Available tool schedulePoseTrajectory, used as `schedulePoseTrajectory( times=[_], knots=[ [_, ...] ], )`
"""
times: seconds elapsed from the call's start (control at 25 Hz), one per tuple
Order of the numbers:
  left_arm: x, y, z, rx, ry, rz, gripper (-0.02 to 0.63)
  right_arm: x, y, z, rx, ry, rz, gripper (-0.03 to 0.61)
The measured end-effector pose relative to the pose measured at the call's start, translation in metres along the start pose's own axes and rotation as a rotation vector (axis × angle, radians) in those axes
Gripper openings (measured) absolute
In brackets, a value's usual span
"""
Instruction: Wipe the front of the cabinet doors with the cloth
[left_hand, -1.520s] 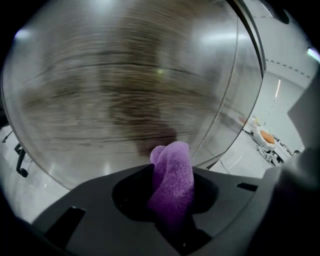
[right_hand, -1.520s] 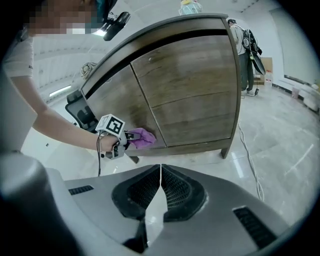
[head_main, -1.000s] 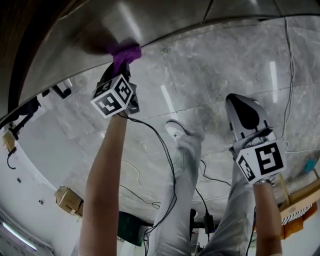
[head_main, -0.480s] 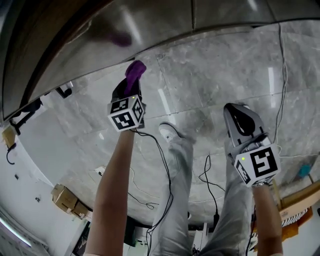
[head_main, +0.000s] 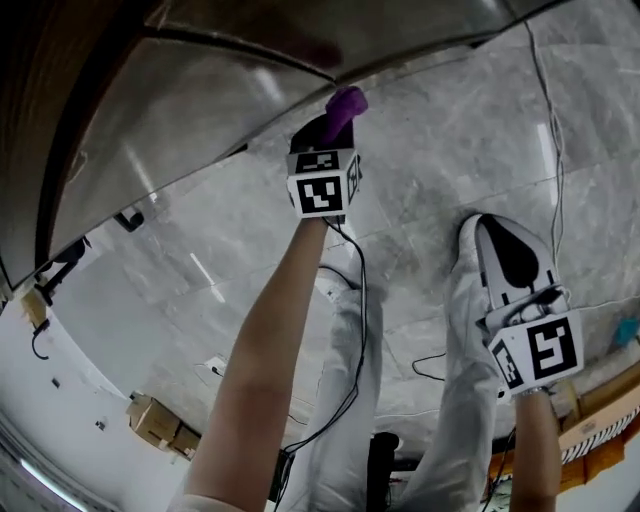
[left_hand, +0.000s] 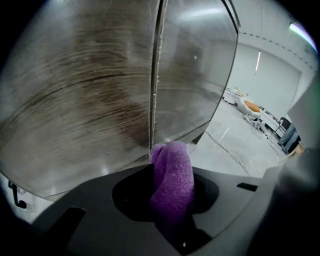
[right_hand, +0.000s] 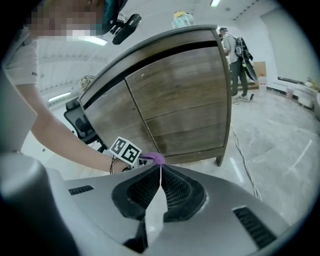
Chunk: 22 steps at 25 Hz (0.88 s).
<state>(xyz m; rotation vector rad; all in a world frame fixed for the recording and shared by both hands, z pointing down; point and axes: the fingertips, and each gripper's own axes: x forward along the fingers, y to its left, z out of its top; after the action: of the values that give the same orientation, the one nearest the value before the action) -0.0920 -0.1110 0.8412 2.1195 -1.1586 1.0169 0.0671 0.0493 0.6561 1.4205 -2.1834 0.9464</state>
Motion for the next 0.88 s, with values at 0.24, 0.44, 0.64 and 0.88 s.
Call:
schedulePoseTrajectory(
  times=[0.24,0.44,0.64,0.88],
  knots=[
    [-0.001,0.083,-0.021,-0.083,0.072,0.125,0.103,0.019,0.004,-0.035,0.031,0.016,-0.045,0.028],
    [-0.039,0.166,-0.063,-0.088,0.109,0.218,0.104,0.044,0.038,-0.052,-0.021,0.061,0.014,0.028],
    [-0.081,0.244,-0.113,-0.191,0.135,0.369,0.104,0.071,0.077,-0.043,-0.103,0.087,0.091,0.028],
    [-0.137,0.295,-0.145,-0.335,0.115,0.500,0.104,0.090,0.104,-0.022,-0.171,0.086,0.134,0.028]
  ],
)
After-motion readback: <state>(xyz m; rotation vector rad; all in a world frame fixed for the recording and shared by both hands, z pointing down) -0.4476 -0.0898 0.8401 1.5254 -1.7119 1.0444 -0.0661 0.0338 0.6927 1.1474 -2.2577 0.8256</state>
